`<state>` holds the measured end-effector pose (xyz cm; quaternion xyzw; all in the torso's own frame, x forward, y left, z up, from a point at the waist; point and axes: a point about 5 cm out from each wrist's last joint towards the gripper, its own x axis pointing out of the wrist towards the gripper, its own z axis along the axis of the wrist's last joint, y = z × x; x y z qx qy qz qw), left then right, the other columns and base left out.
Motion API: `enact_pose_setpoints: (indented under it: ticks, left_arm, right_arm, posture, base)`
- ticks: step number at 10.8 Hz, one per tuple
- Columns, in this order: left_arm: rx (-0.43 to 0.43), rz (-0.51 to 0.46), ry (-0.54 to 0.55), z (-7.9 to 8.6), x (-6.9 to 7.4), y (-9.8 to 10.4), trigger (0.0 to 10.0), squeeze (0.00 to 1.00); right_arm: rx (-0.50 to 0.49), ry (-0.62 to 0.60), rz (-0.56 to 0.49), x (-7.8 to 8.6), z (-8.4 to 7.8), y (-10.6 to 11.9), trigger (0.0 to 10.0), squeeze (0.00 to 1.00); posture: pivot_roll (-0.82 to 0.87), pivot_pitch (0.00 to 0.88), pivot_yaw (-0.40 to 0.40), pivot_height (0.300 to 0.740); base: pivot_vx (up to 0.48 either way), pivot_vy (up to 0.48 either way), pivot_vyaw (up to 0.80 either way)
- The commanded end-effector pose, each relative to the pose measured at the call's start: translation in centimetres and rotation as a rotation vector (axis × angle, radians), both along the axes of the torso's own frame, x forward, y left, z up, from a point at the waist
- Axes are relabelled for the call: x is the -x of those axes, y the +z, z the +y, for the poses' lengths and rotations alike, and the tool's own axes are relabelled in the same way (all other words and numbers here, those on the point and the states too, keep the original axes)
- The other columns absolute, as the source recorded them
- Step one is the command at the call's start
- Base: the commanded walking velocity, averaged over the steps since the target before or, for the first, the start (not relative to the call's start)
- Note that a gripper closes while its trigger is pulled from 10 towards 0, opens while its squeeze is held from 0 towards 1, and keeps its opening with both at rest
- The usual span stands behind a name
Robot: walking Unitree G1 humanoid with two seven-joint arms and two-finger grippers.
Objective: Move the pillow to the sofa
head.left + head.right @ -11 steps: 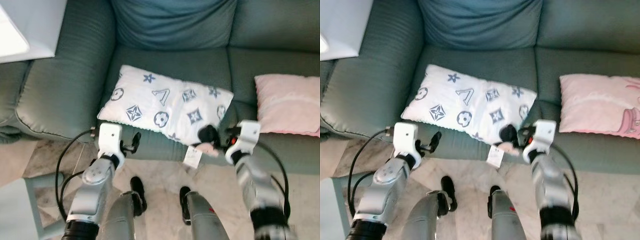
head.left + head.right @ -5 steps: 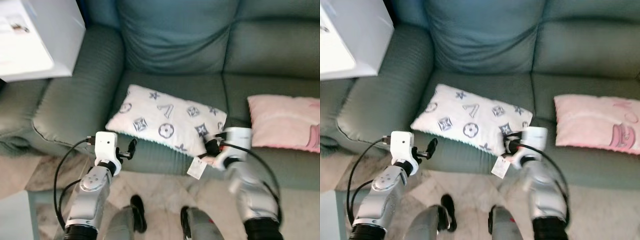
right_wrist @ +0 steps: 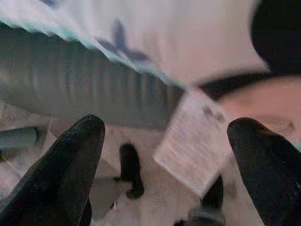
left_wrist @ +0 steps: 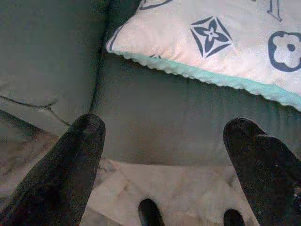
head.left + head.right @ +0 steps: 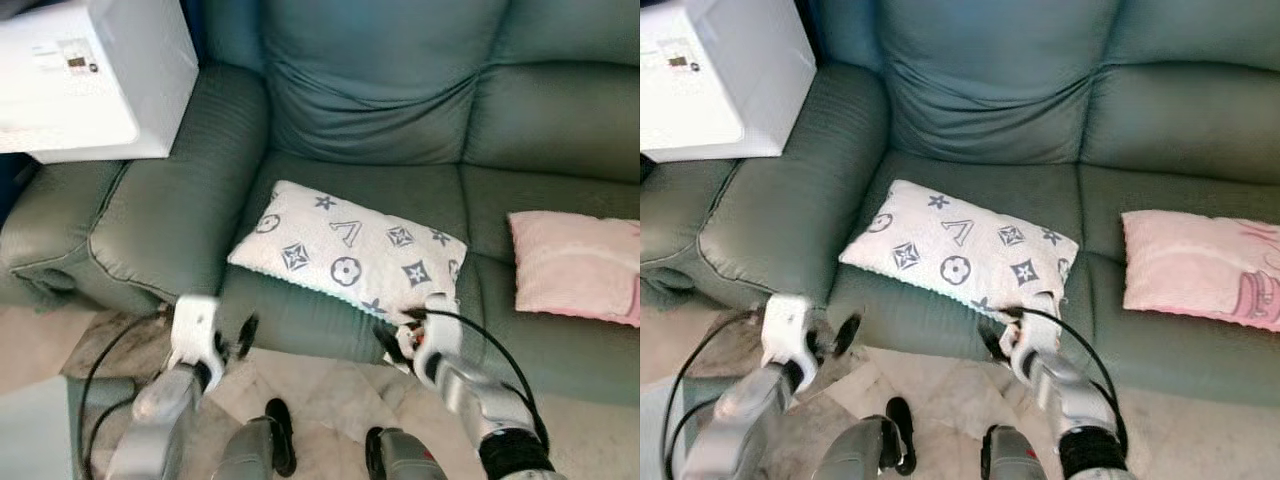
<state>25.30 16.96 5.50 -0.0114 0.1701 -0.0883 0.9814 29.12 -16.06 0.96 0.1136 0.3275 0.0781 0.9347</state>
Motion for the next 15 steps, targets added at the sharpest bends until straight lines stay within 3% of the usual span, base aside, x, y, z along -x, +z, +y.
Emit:
enact_pose_setpoints:
  ticks: [1, 3, 5, 10, 15]
  left_arm:
    - [-0.005, 0.025, 0.009, 0.6, 0.9, 0.0, 10.0, 0.0]
    - [-0.01, 0.054, -0.001, 1.1, 2.5, 0.5, 10.0, 0.0]
    - [-0.016, 0.076, -0.008, 1.4, 3.0, 0.8, 10.0, 0.0]
    - [-0.023, 0.089, -0.015, 1.2, 2.8, 1.6, 10.0, 0.0]
    - [-0.035, 0.098, -0.015, 1.3, 2.7, 1.8, 10.0, 0.0]
  right_arm:
    - [0.002, -0.002, 0.051, 0.8, -0.5, -1.4, 10.0, 0.0]
    - [0.015, 0.014, 0.03, 1.1, -1.6, -2.0, 10.0, 0.0]
    - [0.06, -0.037, -0.015, 0.5, -3.2, -1.8, 10.0, 0.0]
    - [0.113, -0.065, -0.148, -2.3, -3.0, 0.7, 10.0, 0.0]
    - [0.191, -0.103, -0.241, -4.1, -4.8, 3.2, 10.0, 0.0]
  posture:
    - [-0.09, 0.328, 0.069, 0.74]
    - [-0.05, 0.385, 0.091, 0.74]
    - [-0.04, 0.422, 0.11, 0.74]
    - [0.0, 0.44, 0.132, 0.74]
    - [0.0, 0.432, 0.141, 0.74]
  base:
    - [0.0, 0.0, 0.0]
    - [0.0, 0.0, 0.0]
    - [0.0, 0.0, 0.0]
    - [0.0, 0.0, 0.0]
    - [0.0, 0.0, 0.0]
